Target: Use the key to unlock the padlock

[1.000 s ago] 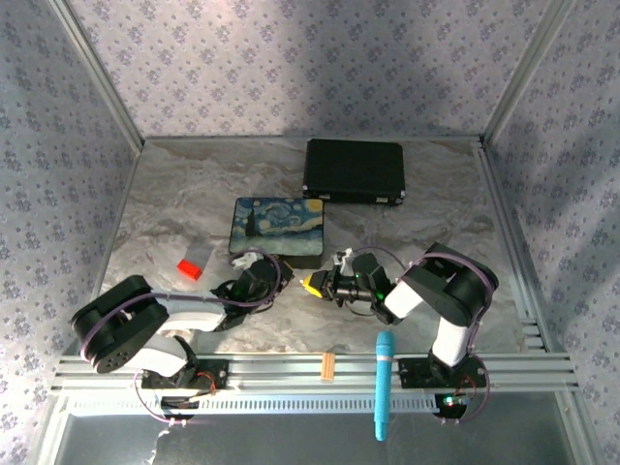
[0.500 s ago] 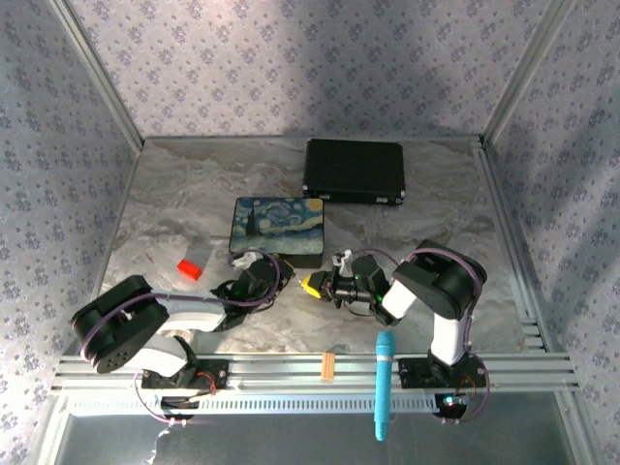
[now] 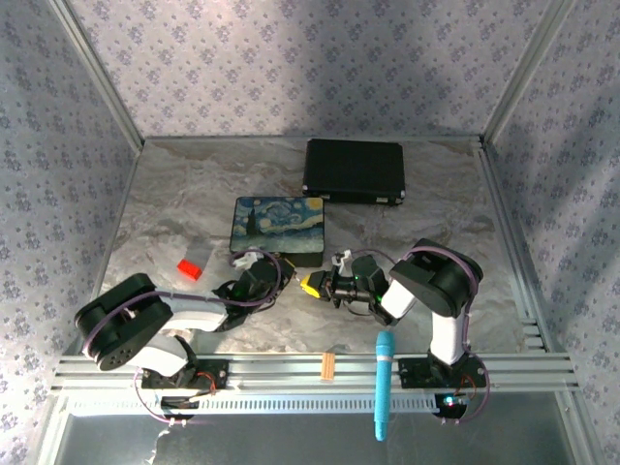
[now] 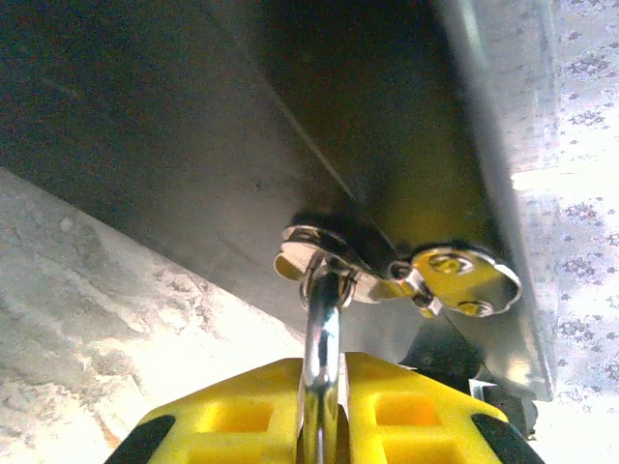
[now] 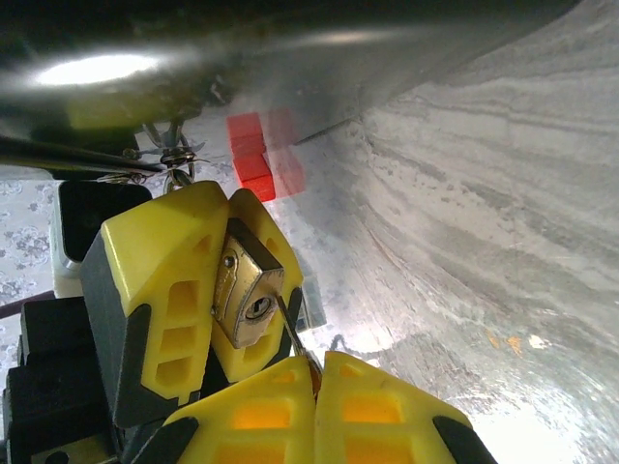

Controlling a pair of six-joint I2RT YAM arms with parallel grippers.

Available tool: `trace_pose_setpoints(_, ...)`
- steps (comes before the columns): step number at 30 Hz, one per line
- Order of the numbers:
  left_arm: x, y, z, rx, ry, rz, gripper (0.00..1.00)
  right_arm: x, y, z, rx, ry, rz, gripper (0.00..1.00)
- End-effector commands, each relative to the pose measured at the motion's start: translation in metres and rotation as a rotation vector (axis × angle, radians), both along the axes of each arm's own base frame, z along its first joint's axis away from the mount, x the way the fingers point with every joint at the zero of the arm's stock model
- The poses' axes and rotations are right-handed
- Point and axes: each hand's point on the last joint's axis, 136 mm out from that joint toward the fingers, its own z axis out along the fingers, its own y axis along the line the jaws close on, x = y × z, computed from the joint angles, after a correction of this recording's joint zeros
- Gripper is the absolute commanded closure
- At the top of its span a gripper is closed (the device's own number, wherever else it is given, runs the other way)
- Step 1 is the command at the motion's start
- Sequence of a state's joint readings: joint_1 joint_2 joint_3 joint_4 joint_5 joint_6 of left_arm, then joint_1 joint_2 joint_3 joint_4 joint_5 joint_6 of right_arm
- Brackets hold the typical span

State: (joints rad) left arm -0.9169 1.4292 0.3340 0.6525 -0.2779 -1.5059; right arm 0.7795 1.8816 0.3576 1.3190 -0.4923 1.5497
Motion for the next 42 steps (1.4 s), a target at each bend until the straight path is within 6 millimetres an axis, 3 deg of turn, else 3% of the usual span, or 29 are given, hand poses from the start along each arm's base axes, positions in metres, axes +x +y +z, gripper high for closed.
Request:
trace_pose_setpoints(1, 0.003, -0.014, 0.02, -0.074, -0.048, -0.013, 0.95, 0.005, -0.002, 0.01, 0.039, -0.031, -0.032, 1.0)
trace_pose_setpoints(22, 0.004, -0.015, 0.017, -0.068, -0.05, -0.013, 0.96, 0.009, 0.002, 0.017, 0.054, -0.047, -0.036, 1.0)
trace_pose_setpoints(36, -0.005, -0.04, 0.038, -0.191, -0.055, -0.071, 1.0, 0.029, 0.015, 0.04, 0.122, -0.057, -0.065, 1.0)
trace_pose_setpoints(42, -0.008, -0.051, 0.046, -0.257, -0.061, -0.101, 1.0, 0.039, 0.009, 0.044, 0.132, -0.065, -0.065, 1.0)
